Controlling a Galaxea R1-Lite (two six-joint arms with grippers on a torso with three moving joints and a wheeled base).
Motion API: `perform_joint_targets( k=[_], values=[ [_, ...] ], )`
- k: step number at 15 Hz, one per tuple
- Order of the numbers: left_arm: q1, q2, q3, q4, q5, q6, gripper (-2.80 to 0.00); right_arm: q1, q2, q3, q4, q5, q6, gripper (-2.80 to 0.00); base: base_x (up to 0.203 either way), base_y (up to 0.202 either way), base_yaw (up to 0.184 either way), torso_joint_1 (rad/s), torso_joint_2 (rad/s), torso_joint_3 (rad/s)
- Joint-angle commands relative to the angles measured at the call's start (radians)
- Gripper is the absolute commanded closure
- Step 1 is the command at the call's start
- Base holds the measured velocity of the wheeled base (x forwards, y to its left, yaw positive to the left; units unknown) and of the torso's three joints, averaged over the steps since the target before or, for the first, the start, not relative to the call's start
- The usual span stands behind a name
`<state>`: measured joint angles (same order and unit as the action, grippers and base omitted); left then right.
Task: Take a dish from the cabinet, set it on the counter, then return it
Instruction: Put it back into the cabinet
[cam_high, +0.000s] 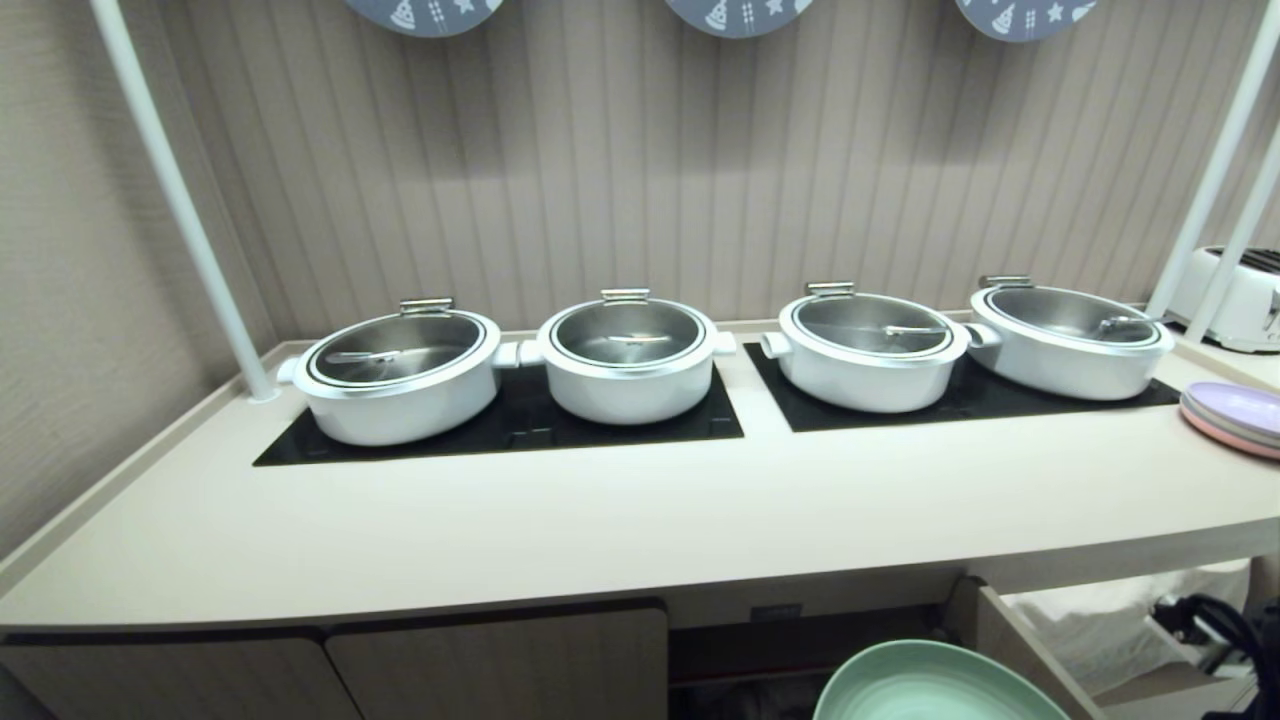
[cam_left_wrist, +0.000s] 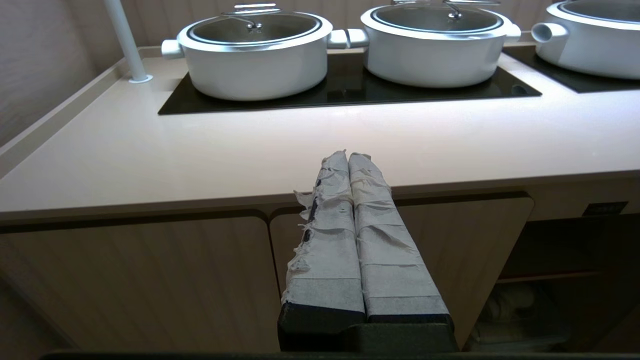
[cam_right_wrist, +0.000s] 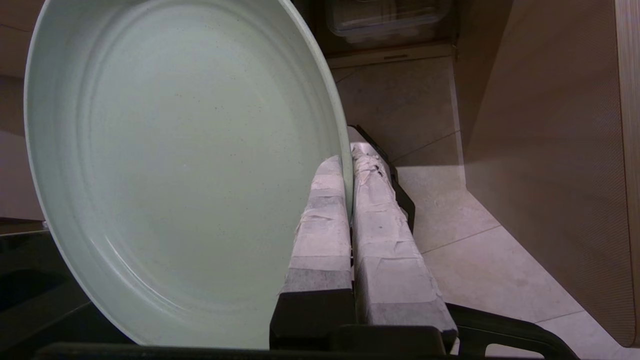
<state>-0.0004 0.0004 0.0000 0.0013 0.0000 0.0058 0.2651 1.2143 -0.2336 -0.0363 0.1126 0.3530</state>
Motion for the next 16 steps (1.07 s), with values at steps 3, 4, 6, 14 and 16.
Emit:
perform_joint_targets(
  k=[3, 4, 6, 14, 16],
  values=[
    [-0.001, 0.0, 0.0, 0.0, 0.0, 0.0, 0.0, 0.0, 0.001, 0.009, -0.004, -0.001, 0.001, 0.0, 0.0, 0.0, 0.0, 0.0, 0.0, 0.0],
    [-0.001, 0.0, 0.0, 0.0, 0.0, 0.0, 0.0, 0.0, 0.0, 0.01, -0.004, -0.001, 0.001, 0.0, 0.0, 0.0, 0.0, 0.0, 0.0, 0.0],
    [-0.001, 0.0, 0.0, 0.0, 0.0, 0.0, 0.0, 0.0, 0.0, 0.011, -0.004, -0.001, 0.001, 0.0, 0.0, 0.0, 0.0, 0.0, 0.0, 0.0],
    [0.0, 0.0, 0.0, 0.0, 0.0, 0.0, 0.0, 0.0, -0.001, 0.023, -0.005, -0.001, 0.003, 0.0, 0.0, 0.0, 0.0, -0.03, 0.07, 0.032],
    [-0.001, 0.0, 0.0, 0.0, 0.0, 0.0, 0.0, 0.0, -0.001, 0.025, -0.005, -0.001, 0.003, 0.0, 0.0, 0.0, 0.0, -0.069, 0.15, 0.074]
  ],
)
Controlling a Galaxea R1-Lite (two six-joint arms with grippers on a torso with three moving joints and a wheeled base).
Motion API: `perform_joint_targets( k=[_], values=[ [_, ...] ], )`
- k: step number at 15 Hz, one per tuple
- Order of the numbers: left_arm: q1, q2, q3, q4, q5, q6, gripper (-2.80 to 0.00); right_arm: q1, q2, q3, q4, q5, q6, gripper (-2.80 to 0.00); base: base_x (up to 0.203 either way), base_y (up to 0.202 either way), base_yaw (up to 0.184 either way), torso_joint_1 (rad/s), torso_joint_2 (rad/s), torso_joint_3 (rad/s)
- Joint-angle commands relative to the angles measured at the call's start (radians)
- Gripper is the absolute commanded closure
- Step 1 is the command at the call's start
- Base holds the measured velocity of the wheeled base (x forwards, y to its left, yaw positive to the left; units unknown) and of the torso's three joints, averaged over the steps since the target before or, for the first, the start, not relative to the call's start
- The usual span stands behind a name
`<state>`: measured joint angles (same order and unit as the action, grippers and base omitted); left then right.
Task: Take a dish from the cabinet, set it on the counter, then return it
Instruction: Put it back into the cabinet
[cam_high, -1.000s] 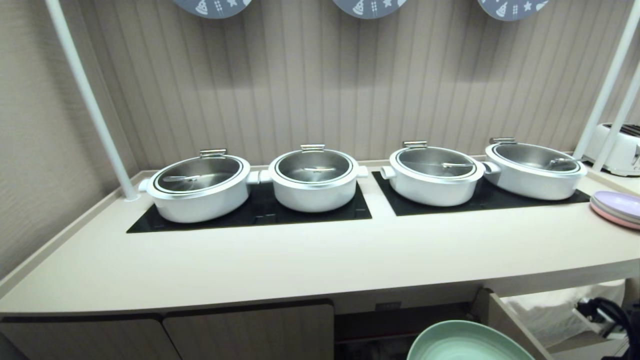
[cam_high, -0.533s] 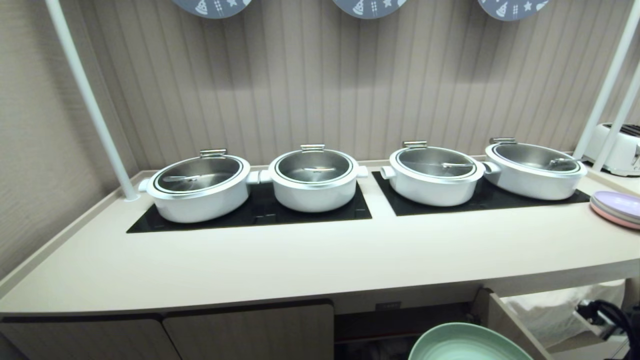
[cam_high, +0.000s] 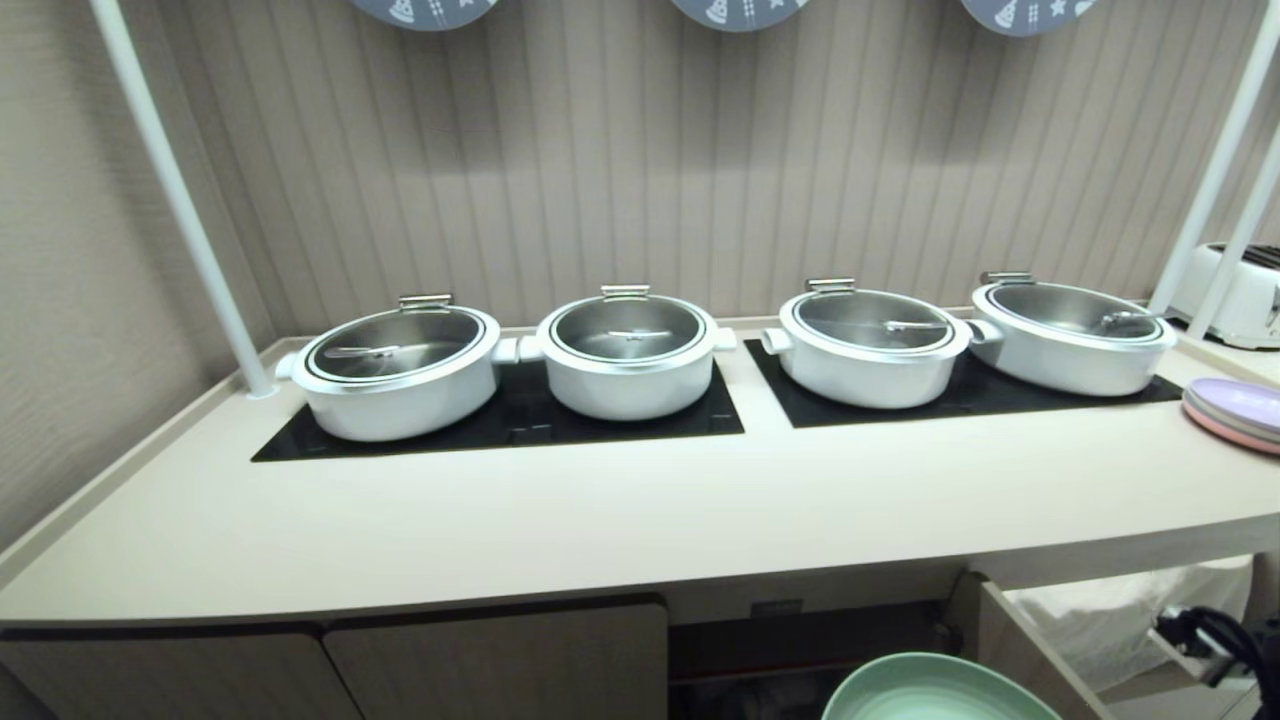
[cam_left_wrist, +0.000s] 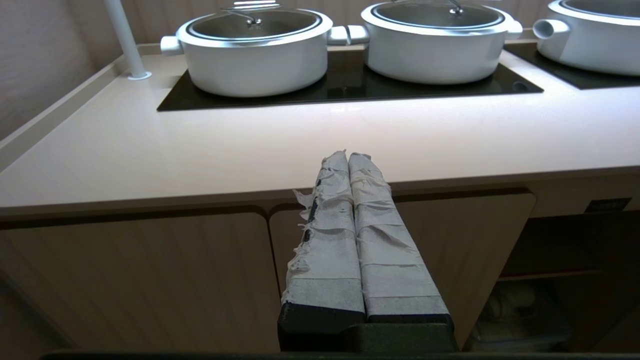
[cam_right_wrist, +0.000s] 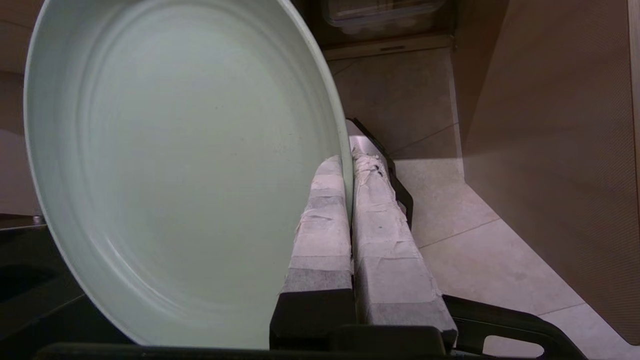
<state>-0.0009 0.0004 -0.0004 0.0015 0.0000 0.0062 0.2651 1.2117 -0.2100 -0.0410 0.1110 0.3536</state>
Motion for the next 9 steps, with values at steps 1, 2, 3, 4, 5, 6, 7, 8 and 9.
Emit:
perform_joint_targets(
  k=[1, 2, 3, 4, 5, 6, 7, 8, 9],
  values=[
    [-0.001, 0.0, 0.0, 0.0, 0.0, 0.0, 0.0, 0.0, 0.002, 0.001, 0.0, 0.001, 0.002, 0.0, 0.0, 0.0, 0.0, -0.068, 0.17, 0.091],
    [-0.001, 0.0, 0.0, 0.0, 0.0, 0.0, 0.0, 0.0, 0.002, 0.0, 0.0, 0.001, 0.002, 0.0, 0.0, 0.0, 0.0, -0.071, 0.17, 0.092],
    [0.0, 0.0, 0.0, 0.0, 0.0, 0.0, 0.0, 0.0, 0.0, 0.001, 0.0, 0.001, 0.002, 0.0, 0.0, 0.0, 0.0, -0.062, 0.15, 0.084],
    [0.001, 0.0, 0.0, 0.0, 0.0, 0.0, 0.0, 0.0, 0.001, 0.002, 0.0, 0.001, 0.002, 0.0, 0.0, 0.0, 0.0, -0.08, 0.18, 0.095],
    [0.001, 0.0, 0.0, 0.0, 0.0, 0.0, 0.0, 0.0, 0.0, 0.004, 0.001, 0.001, 0.002, 0.0, 0.0, 0.0, 0.0, -0.08, 0.18, 0.092],
    [-0.001, 0.0, 0.0, 0.0, 0.0, 0.0, 0.0, 0.0, 0.0, 0.007, 0.0, 0.001, 0.003, 0.0, 0.0, 0.0, 0.0, -0.08, 0.16, 0.09],
    [0.001, 0.0, 0.0, 0.0, 0.0, 0.0, 0.0, 0.0, 0.0, 0.008, 0.0, 0.001, 0.004, 0.0, 0.0, 0.0, 0.0, -0.087, 0.22, 0.113],
    [0.001, 0.0, 0.0, 0.0, 0.0, 0.0, 0.0, 0.0, 0.0, 0.011, -0.004, 0.001, 0.004, 0.0, 0.0, 0.0, 0.0, -0.101, 0.2, 0.107],
    [-0.001, 0.0, 0.0, 0.0, 0.0, 0.0, 0.0, 0.0, 0.001, 0.014, -0.009, 0.001, 0.004, 0.0, 0.0, 0.0, 0.0, -0.092, 0.19, 0.103]
  ],
)
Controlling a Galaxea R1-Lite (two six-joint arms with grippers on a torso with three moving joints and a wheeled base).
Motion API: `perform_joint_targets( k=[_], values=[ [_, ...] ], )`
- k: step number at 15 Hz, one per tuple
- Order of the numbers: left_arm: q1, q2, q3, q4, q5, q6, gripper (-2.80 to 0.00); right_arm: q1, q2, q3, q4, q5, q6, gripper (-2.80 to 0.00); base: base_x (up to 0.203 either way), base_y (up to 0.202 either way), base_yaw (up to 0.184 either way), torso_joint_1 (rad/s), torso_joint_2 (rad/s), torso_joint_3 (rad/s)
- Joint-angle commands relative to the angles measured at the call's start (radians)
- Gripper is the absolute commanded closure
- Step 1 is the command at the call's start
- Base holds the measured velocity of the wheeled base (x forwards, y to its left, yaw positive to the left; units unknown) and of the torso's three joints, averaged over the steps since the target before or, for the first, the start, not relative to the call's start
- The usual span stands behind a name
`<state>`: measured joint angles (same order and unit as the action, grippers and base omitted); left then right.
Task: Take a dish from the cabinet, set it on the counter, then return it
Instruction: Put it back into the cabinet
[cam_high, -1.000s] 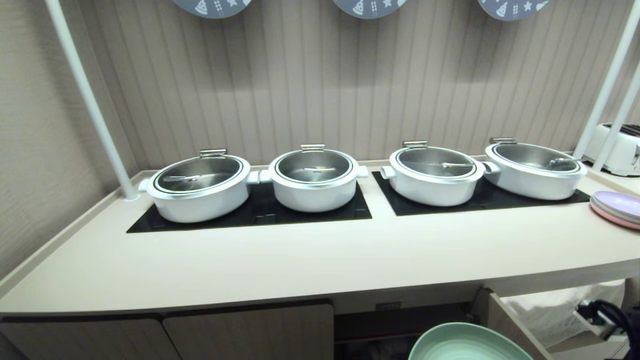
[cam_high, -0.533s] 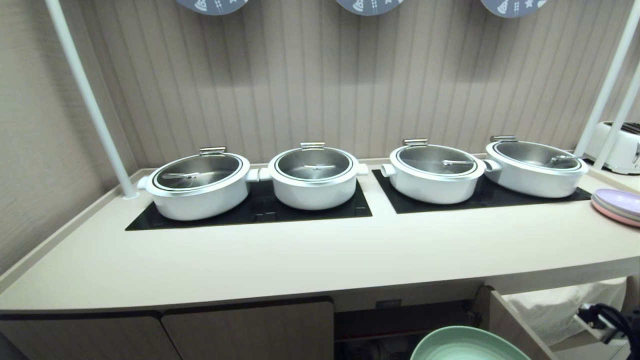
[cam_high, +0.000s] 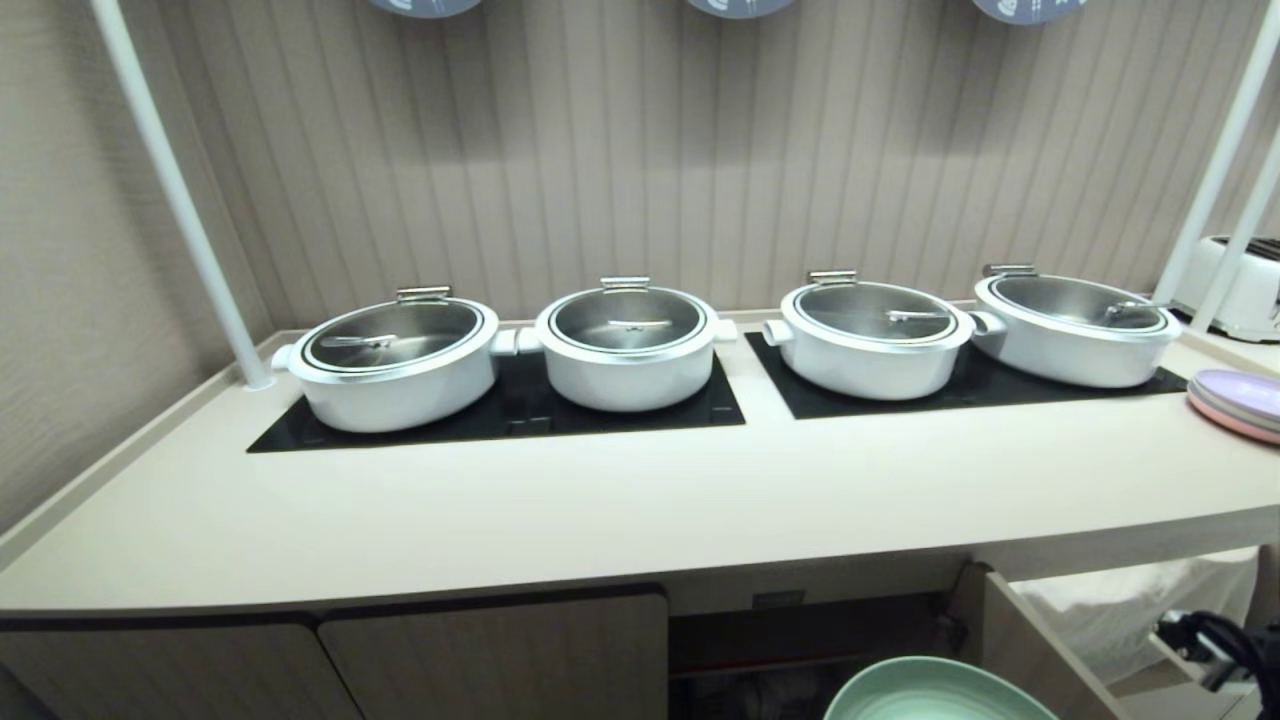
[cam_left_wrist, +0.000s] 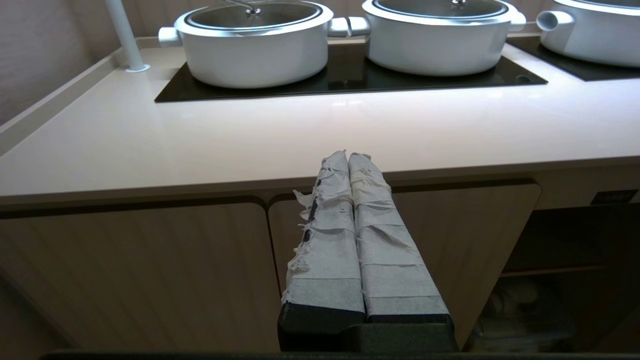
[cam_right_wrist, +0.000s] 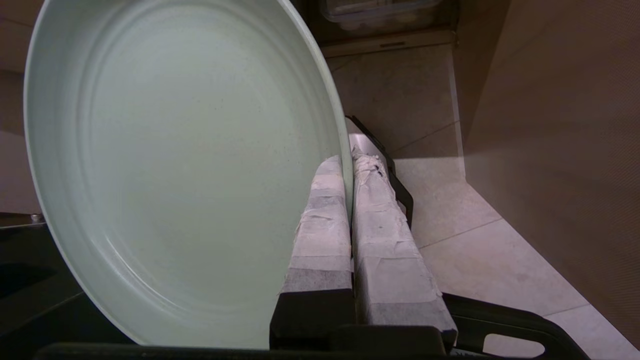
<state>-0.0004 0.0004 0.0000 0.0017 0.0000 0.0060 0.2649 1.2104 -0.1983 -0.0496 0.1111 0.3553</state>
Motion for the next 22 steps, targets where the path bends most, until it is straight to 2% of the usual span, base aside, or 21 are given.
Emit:
perform_joint_targets(
  k=[1, 4, 8, 22],
  values=[
    [0.0, 0.0, 0.0, 0.0, 0.0, 0.0, 0.0, 0.0, 0.003, 0.01, -0.008, 0.001, 0.002, 0.0, 0.0, 0.0, 0.0, -0.111, 0.24, 0.128],
    [0.0, 0.0, 0.0, 0.0, 0.0, 0.0, 0.0, -0.001, 0.004, 0.025, -0.027, 0.001, 0.004, 0.0, 0.0, 0.0, 0.0, -0.122, 0.27, 0.136],
    [0.0, 0.0, 0.0, 0.0, 0.0, 0.0, 0.0, -0.001, 0.006, 0.025, -0.029, 0.001, 0.062, 0.0, 0.0, 0.0, 0.0, -0.143, 0.3, 0.151],
    [-0.001, 0.0, 0.0, 0.0, 0.0, 0.0, 0.0, 0.0, -0.014, 0.048, -0.026, 0.002, 0.066, 0.0, 0.0, 0.0, 0.0, -0.152, 0.32, 0.169]
  ],
)
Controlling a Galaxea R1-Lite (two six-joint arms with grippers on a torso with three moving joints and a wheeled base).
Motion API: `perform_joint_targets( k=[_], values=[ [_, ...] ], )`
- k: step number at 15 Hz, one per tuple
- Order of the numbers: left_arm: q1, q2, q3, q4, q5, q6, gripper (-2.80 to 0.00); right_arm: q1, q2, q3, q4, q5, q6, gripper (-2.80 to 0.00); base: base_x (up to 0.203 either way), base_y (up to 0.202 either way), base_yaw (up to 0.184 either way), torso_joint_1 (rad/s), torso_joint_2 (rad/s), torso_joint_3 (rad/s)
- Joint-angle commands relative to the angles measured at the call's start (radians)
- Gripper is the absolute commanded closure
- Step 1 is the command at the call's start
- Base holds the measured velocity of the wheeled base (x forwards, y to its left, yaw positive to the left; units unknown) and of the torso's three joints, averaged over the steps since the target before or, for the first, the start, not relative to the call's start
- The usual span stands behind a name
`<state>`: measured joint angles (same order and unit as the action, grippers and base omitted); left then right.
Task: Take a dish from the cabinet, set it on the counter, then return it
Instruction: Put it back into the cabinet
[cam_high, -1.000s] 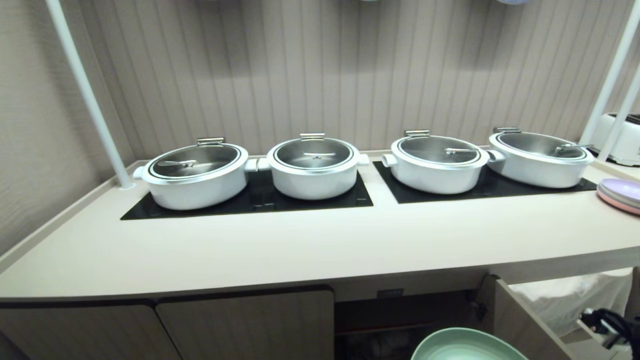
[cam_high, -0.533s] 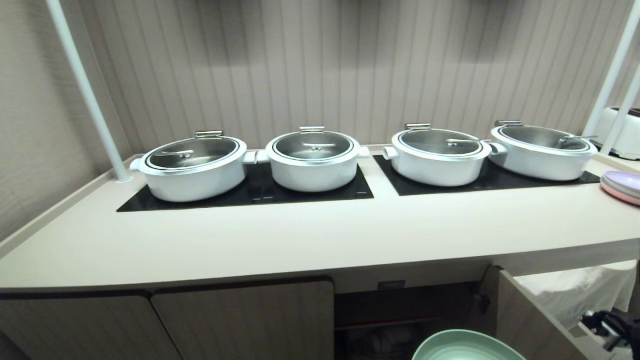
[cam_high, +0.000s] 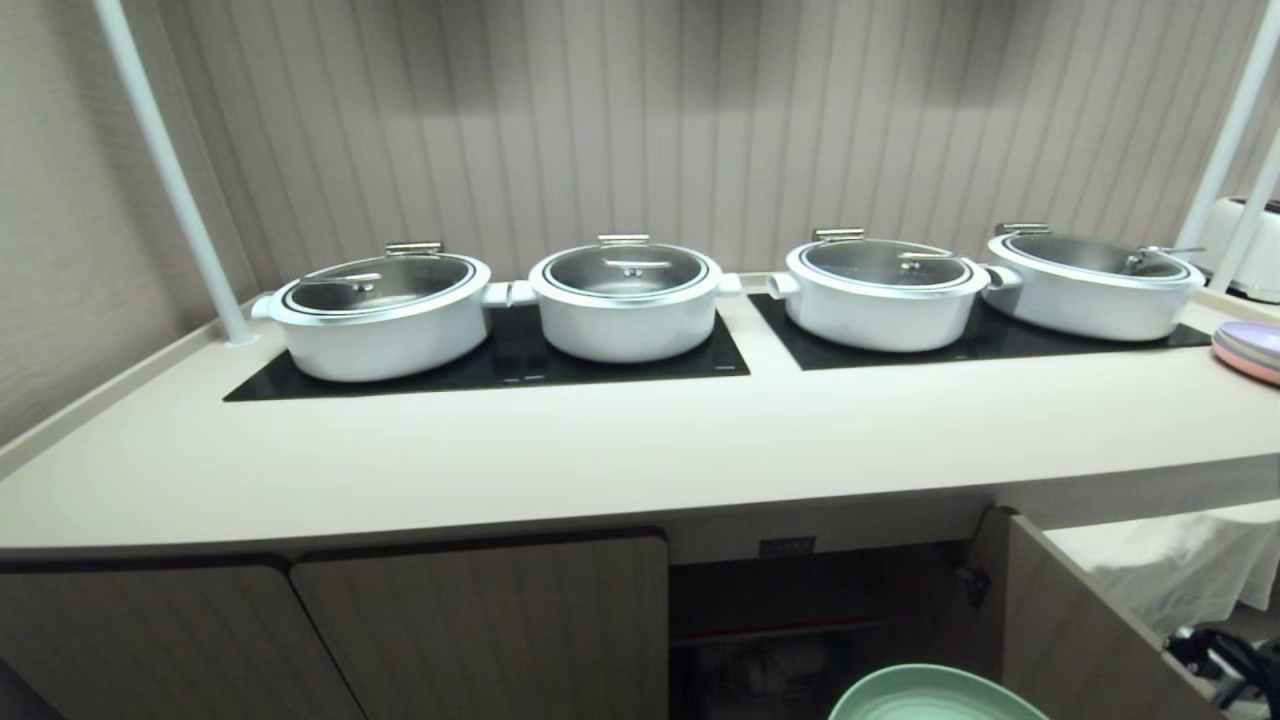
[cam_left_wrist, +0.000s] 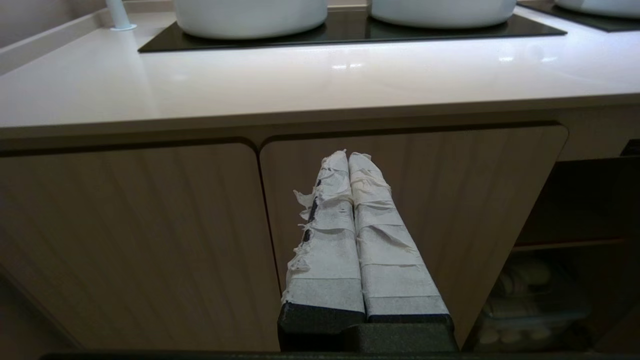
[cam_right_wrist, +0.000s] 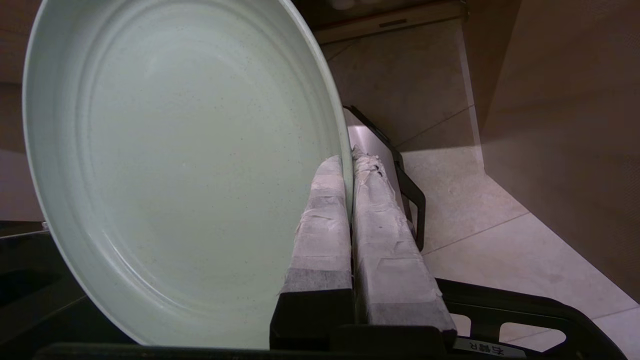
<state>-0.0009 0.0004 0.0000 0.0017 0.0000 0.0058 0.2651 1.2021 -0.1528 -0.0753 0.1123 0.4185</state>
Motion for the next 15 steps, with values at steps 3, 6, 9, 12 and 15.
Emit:
perform_joint_targets(
  k=[3, 6, 9, 12, 15],
  values=[
    [0.0, 0.0, 0.0, 0.0, 0.0, 0.0, 0.0, 0.0, -0.028, 0.01, 0.006, 0.003, 0.003, 0.0, 0.0, 0.0, 0.0, -0.175, 0.37, 0.195],
    [0.001, 0.0, 0.0, 0.0, 0.0, 0.0, 0.0, 0.0, -0.035, 0.01, 0.008, 0.004, 0.003, 0.0, 0.0, 0.0, 0.0, -0.217, 0.48, 0.257],
    [0.001, 0.0, 0.0, 0.0, 0.0, 0.0, 0.0, 0.0, -0.039, 0.015, 0.007, 0.003, 0.002, 0.0, 0.0, 0.0, 0.0, -0.248, 0.54, 0.294],
    [0.001, 0.0, 0.0, 0.0, 0.0, 0.0, 0.0, 0.0, -0.039, 0.033, -0.003, 0.003, -0.001, 0.0, 0.0, 0.0, 0.0, -0.243, 0.54, 0.299],
    [0.001, 0.0, 0.0, 0.0, 0.0, 0.0, 0.0, 0.0, -0.036, 0.032, -0.004, 0.001, -0.003, 0.0, 0.0, 0.0, 0.0, -0.224, 0.53, 0.29]
  ],
)
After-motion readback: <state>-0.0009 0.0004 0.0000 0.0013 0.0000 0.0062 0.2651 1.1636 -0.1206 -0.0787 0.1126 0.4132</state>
